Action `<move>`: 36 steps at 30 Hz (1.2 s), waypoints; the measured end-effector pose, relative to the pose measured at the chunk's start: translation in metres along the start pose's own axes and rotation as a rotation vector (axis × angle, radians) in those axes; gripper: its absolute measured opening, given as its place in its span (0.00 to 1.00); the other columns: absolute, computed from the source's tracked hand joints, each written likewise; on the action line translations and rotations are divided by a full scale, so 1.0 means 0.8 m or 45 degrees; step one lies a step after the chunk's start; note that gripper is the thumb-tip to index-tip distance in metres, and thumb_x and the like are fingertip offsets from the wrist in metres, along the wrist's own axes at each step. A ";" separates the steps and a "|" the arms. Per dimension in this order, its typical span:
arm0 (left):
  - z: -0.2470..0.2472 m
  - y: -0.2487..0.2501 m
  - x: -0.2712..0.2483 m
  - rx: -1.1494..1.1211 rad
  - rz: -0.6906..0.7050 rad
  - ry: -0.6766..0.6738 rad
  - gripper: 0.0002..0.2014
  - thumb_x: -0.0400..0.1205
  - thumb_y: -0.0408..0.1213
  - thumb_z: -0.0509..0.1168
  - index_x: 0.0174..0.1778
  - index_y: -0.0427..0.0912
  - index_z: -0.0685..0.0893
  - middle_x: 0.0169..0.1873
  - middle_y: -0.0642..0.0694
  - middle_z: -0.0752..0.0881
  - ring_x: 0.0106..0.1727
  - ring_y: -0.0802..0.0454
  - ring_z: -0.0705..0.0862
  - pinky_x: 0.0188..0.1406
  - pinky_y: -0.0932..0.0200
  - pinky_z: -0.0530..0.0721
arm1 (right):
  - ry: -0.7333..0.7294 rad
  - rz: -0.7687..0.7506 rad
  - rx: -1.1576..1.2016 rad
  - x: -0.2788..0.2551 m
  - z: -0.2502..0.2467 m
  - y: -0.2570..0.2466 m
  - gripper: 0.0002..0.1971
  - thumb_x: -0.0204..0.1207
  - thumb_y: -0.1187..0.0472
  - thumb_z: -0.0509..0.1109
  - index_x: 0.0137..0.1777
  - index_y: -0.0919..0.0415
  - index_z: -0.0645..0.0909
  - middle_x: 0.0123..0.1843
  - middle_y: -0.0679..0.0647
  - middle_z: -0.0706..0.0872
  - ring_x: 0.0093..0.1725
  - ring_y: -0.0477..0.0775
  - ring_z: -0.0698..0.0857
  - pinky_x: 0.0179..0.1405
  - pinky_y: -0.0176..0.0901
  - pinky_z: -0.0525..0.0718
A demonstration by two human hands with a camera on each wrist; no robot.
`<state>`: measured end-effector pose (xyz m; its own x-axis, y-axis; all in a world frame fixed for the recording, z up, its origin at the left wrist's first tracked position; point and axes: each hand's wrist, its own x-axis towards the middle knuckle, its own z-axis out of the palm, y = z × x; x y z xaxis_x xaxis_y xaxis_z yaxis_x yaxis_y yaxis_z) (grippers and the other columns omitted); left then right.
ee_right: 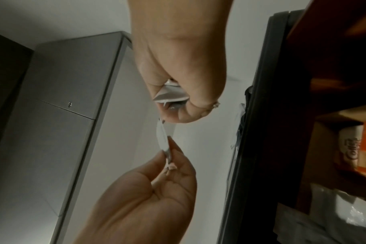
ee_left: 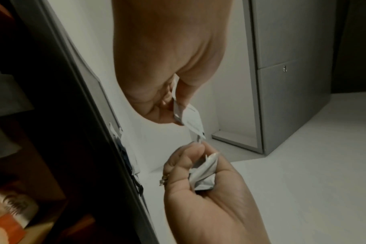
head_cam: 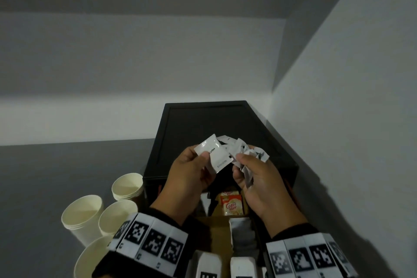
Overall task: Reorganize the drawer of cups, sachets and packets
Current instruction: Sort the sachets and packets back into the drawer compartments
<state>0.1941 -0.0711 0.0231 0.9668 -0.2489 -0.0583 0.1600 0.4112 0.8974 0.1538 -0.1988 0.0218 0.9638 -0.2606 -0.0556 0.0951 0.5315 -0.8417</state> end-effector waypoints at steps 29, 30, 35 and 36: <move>-0.054 0.008 -0.083 -0.418 -0.508 -0.418 0.34 0.75 0.66 0.49 0.68 0.48 0.79 0.54 0.39 0.88 0.46 0.45 0.88 0.38 0.52 0.85 | 0.277 -0.206 -0.654 -0.119 0.070 0.029 0.11 0.75 0.70 0.68 0.43 0.51 0.81 0.37 0.44 0.85 0.31 0.40 0.85 0.21 0.26 0.79; -0.051 0.008 -0.087 -0.423 -0.472 -0.437 0.37 0.71 0.68 0.49 0.68 0.49 0.79 0.55 0.40 0.88 0.50 0.44 0.89 0.41 0.50 0.85 | 0.260 -0.185 -0.657 -0.121 0.068 0.028 0.11 0.76 0.70 0.67 0.43 0.51 0.81 0.36 0.43 0.84 0.30 0.41 0.84 0.18 0.24 0.76; -0.039 0.007 -0.098 -0.328 -0.203 -0.472 0.19 0.75 0.45 0.61 0.63 0.50 0.77 0.57 0.46 0.87 0.52 0.49 0.89 0.48 0.51 0.88 | 0.099 -0.058 -0.783 -0.120 0.062 0.028 0.04 0.76 0.62 0.68 0.48 0.54 0.82 0.42 0.53 0.86 0.37 0.46 0.83 0.29 0.34 0.79; -0.039 0.007 -0.095 -0.325 -0.184 -0.440 0.15 0.79 0.36 0.61 0.61 0.49 0.78 0.52 0.46 0.89 0.49 0.49 0.90 0.45 0.51 0.89 | 0.060 -0.024 -0.777 -0.117 0.059 0.026 0.04 0.76 0.62 0.68 0.49 0.55 0.83 0.43 0.55 0.86 0.36 0.47 0.83 0.32 0.37 0.79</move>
<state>0.1280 -0.0226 0.0190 0.8146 -0.5799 0.0136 0.3741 0.5432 0.7517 0.0773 -0.1251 0.0350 0.9499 -0.3084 -0.0498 -0.0612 -0.0274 -0.9977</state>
